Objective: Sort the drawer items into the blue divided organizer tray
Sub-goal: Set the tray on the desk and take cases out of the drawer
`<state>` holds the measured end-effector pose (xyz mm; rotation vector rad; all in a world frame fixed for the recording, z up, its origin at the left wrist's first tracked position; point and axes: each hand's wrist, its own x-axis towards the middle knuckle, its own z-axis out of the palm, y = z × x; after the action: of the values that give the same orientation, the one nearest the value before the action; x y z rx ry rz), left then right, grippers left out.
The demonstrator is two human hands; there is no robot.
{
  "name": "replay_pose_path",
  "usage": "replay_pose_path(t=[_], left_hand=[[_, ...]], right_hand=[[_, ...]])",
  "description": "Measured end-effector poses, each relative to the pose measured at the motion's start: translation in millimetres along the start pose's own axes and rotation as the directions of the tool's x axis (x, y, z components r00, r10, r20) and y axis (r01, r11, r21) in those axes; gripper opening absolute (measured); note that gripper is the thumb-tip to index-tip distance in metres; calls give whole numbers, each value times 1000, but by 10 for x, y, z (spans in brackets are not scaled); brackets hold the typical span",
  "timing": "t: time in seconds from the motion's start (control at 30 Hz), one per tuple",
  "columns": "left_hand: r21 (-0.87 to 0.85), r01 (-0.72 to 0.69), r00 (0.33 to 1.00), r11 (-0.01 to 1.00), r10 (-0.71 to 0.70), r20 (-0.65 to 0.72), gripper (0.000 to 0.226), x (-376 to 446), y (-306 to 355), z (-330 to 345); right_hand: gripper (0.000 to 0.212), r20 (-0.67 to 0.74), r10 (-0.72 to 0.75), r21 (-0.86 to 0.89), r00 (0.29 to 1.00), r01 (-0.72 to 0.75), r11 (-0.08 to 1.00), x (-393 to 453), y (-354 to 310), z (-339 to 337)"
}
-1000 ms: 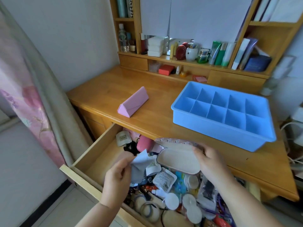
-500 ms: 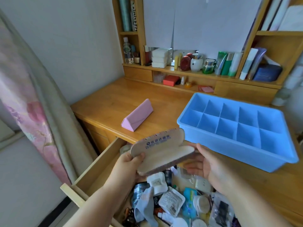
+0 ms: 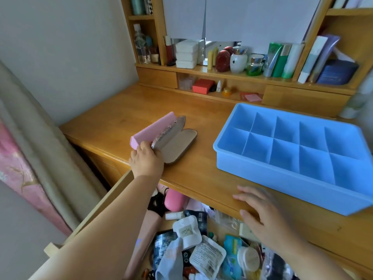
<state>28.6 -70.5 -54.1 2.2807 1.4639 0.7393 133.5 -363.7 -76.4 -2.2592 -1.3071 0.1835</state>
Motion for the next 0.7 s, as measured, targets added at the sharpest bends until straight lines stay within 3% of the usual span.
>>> replay_pose_path(t=[0.1, 0.2, 0.23, 0.3, 0.37, 0.47, 0.6, 0.7], left_hand=[[-69, 2, 1000, 998, -2, -3, 36, 1, -125, -82], [-226, -105, 992, 968, 85, -97, 25, -388, -509, -210], [-185, -103, 995, 977, 98, -35, 25, -569, -684, -236], [79, -73, 968, 994, 51, 244, 44, -925, -1024, -259], [355, -116, 855, 928, -88, 511, 67, -1203, -1276, -274], [420, -135, 742, 897, -189, 643, 76, -1384, -1386, -322], [283, -69, 750, 957, -137, 647, 59, -1296, -1354, -486], [-74, 168, 781, 983, -87, 618, 33, -1186, -1285, -738]], right_hand=[[35, -1, 4, 15, 1000, -3, 1000, 4, -12, 3], [35, 0, 13, 29, 1000, -13, 999, -13, -44, -14], [35, 1, 9, 29, 1000, -9, 1000, -20, -55, -19], [35, 5, 14, 35, 1000, -15, 999, -32, -78, -38], [35, 12, 19, 25, 1000, -20, 999, -36, -105, -60], [35, 34, 35, 25, 999, -36, 999, -38, -129, -90], [36, 58, 31, 37, 998, -33, 999, -25, -134, -102], [36, 53, 39, 53, 998, -42, 998, -30, -127, -84]])
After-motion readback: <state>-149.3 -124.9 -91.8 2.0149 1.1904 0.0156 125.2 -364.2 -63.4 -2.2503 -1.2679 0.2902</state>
